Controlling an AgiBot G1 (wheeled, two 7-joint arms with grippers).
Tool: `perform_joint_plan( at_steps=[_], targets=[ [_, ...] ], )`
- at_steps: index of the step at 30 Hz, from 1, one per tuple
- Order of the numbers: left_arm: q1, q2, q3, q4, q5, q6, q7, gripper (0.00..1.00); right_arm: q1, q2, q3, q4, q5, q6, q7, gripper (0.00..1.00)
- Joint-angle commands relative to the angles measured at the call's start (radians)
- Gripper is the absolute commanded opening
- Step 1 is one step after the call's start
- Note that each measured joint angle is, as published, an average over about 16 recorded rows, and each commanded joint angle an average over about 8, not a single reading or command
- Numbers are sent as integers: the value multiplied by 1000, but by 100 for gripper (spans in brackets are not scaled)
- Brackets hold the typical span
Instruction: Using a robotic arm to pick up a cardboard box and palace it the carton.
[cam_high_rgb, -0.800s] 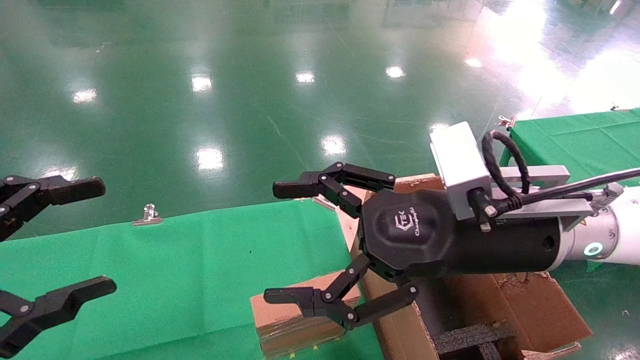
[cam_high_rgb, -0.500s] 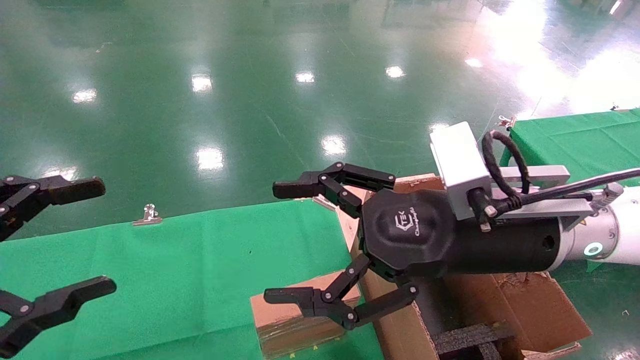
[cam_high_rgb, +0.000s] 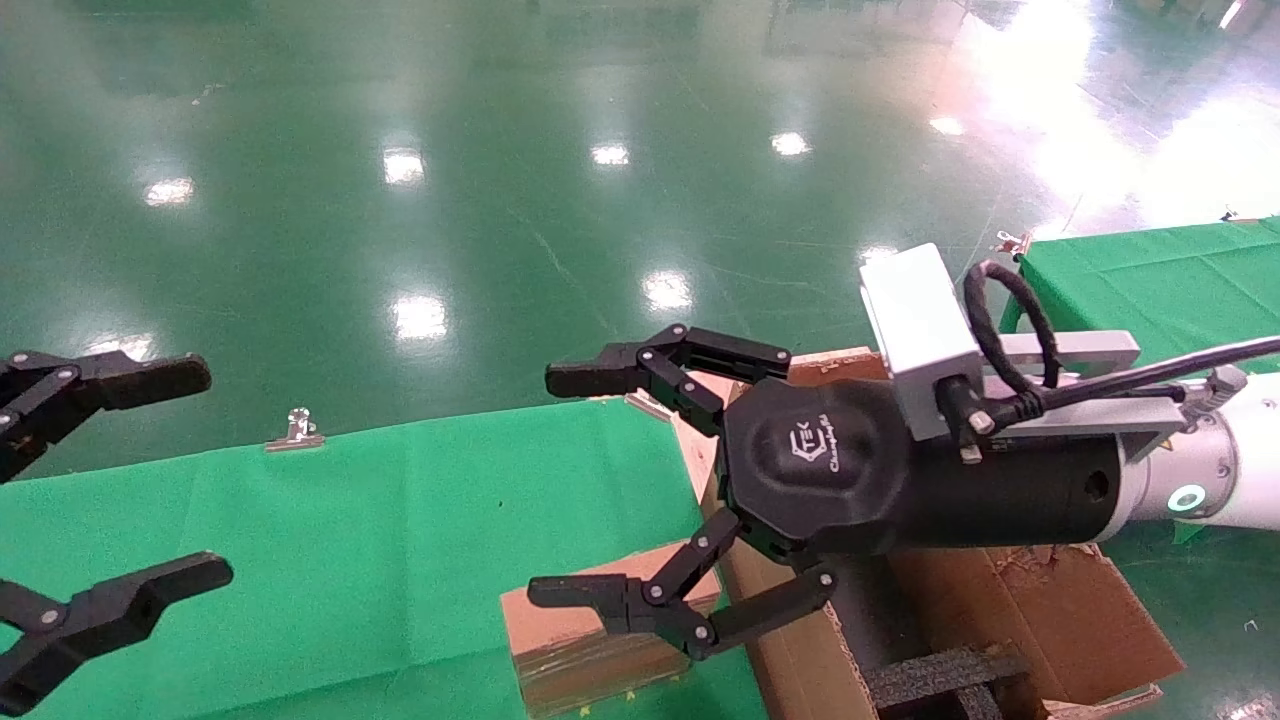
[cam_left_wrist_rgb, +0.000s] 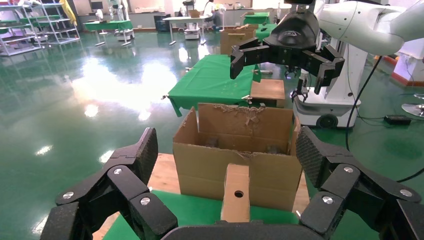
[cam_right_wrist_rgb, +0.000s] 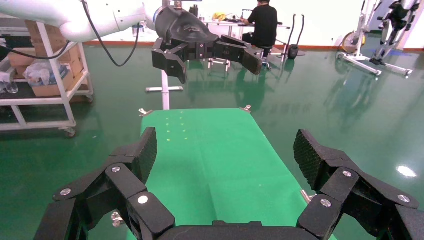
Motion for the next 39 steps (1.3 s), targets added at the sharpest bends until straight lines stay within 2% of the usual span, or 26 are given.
perform_joint_plan(
  at_steps=[1, 5, 8, 13, 21, 39],
  targets=[
    [0, 0, 0, 0, 0, 0, 0, 0, -1, 0, 1, 0, 2, 0, -1, 100],
    [0, 0, 0, 0, 0, 0, 0, 0, 12, 0, -10, 4, -23, 0, 3, 100],
    [0, 0, 0, 0, 0, 0, 0, 0, 44, -3, -37, 10, -84, -2, 16, 100],
    [0, 0, 0, 0, 0, 0, 0, 0, 130, -28, -116, 15, -253, -9, 59, 100],
    [0, 0, 0, 0, 0, 0, 0, 0, 243, -110, -244, -10, -507, -29, 108, 100],
    [0, 0, 0, 0, 0, 0, 0, 0, 429, -293, -476, -107, -864, -77, 50, 100]
  ],
)
